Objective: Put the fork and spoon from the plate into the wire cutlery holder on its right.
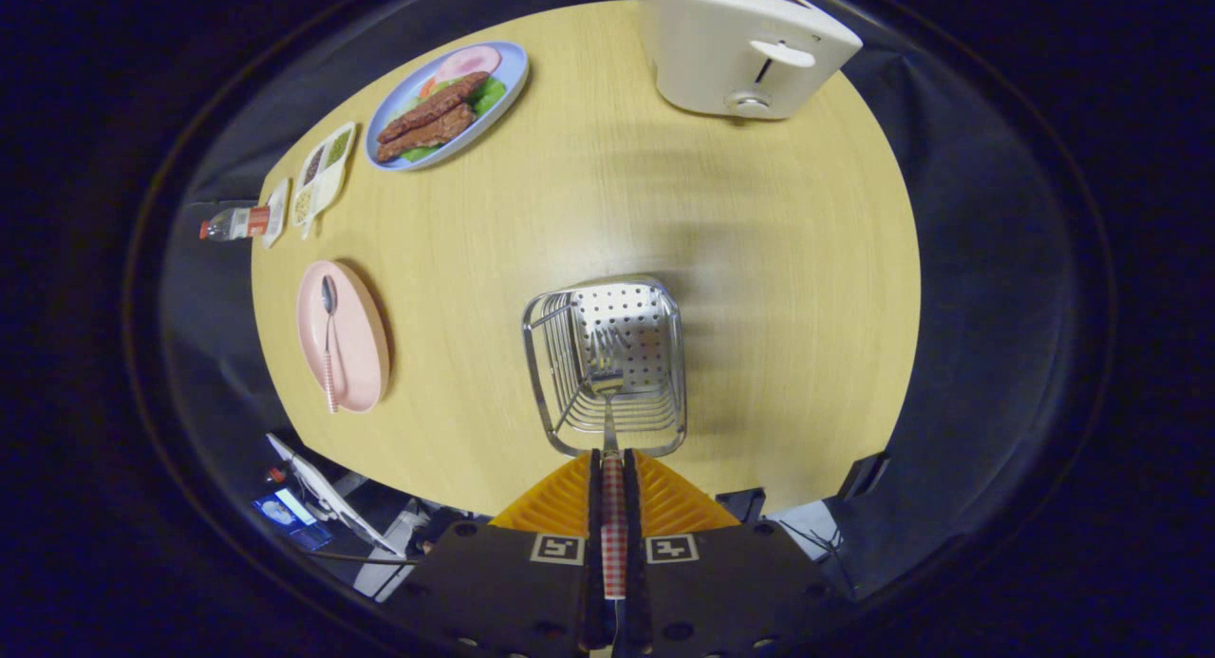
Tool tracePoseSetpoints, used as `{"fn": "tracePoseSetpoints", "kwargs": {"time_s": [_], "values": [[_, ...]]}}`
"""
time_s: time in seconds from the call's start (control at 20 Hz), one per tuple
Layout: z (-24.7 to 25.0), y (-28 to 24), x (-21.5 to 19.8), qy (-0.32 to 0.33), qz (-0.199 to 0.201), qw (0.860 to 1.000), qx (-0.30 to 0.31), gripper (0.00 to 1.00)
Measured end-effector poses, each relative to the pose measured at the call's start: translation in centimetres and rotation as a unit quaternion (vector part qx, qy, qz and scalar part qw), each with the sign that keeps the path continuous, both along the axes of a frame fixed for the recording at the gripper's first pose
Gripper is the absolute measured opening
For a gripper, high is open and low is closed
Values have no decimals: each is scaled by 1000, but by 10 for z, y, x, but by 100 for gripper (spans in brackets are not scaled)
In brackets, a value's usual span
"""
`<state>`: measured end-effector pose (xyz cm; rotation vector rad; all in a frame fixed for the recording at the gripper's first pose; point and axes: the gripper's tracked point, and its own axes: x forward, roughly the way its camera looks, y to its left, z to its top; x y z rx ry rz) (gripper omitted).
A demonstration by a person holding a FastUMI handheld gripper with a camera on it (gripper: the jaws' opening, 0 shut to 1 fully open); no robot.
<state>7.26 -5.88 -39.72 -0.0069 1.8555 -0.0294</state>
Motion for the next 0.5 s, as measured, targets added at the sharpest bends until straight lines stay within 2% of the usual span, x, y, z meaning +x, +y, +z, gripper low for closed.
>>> {"fn": "tracePoseSetpoints", "kwargs": {"time_s": [0.15,0.5], "values": [[-1,1,-1,3,-2,1000,0,9],[6,3,9,-48,11,999,-18,9]]}}
